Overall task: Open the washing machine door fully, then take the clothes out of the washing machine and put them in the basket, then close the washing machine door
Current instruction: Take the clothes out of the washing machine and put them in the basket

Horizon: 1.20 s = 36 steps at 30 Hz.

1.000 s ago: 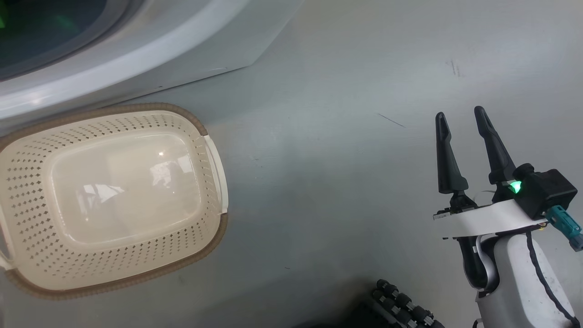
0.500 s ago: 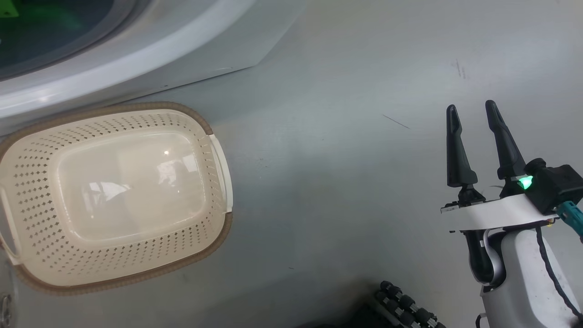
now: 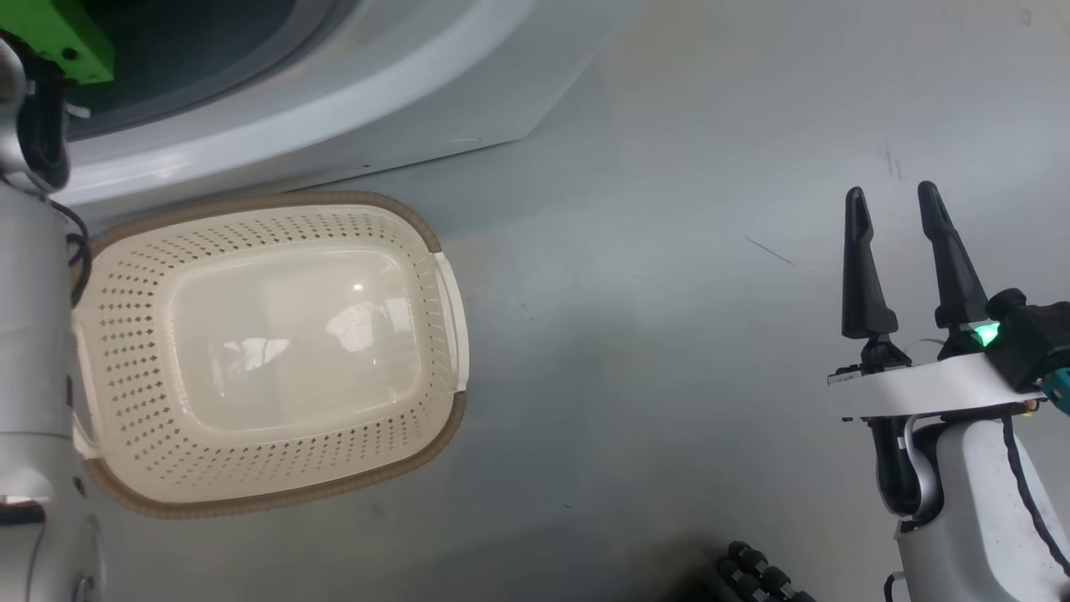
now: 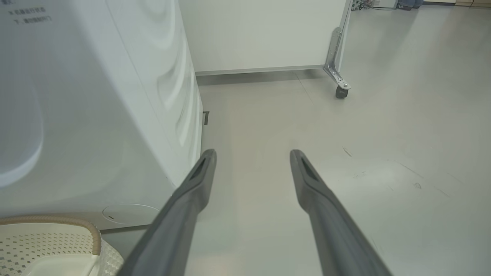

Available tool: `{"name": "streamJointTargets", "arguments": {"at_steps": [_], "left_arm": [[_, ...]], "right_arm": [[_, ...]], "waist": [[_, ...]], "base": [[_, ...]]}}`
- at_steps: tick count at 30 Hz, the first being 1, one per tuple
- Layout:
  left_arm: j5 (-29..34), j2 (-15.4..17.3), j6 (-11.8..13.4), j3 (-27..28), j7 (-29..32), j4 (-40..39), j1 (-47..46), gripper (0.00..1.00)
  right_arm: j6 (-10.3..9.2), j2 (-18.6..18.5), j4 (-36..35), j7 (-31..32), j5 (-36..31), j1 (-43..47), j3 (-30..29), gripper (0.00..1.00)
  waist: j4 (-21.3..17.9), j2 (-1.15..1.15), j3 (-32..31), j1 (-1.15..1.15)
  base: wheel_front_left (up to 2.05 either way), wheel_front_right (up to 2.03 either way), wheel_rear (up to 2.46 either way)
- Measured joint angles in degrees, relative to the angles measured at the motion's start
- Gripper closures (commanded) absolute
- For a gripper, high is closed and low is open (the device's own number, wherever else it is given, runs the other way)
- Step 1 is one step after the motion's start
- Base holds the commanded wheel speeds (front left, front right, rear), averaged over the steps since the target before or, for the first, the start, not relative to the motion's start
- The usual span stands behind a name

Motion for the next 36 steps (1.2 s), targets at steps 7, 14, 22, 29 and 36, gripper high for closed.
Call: {"name": "streamJointTargets", "arguments": {"at_steps": [7, 14, 22, 29, 36], "left_arm": [[-0.1, -2.0, 0.0, 0.1, -8.2, -2.3, 3.8, 1.00], [0.0, -3.9, -0.3, -0.4, -17.2, -5.4, 10.5, 1.00], [1.5, -5.8, -0.3, -1.8, -20.6, -8.6, 18.8, 1.00], [3.0, -6.0, 0.4, -2.3, -20.6, -13.3, 24.5, 1.00], [4.9, -6.1, 2.2, -2.5, -20.9, -20.6, 31.8, 1.00]], "right_arm": [[0.01, 0.0, 0.5, 0.0, -0.9, 0.0, -0.5, 0.00], [0.03, 0.0, 1.4, 0.0, -1.5, 0.9, -1.1, 0.00], [0.03, 0.0, 2.1, 0.0, -2.5, 2.6, -2.4, 0.00], [0.03, -0.1, 2.8, 0.0, -2.9, 5.0, -2.6, 0.00], [0.14, -0.1, 3.4, 0.0, -3.9, 7.2, -1.8, 0.00]], "waist": [[2.1, 0.00, -2.2, 0.00], [3.9, 0.00, -5.5, 0.00], [5.5, 0.00, -9.8, 0.00], [6.8, 0.00, -13.5, 0.00], [8.5, 0.00, -18.0, 0.00]], "base": [[0.00, 0.00, 0.00], [0.00, 0.00, 0.00], [0.00, 0.00, 0.00], [0.00, 0.00, 0.00], [0.00, 0.00, 0.00]]}}
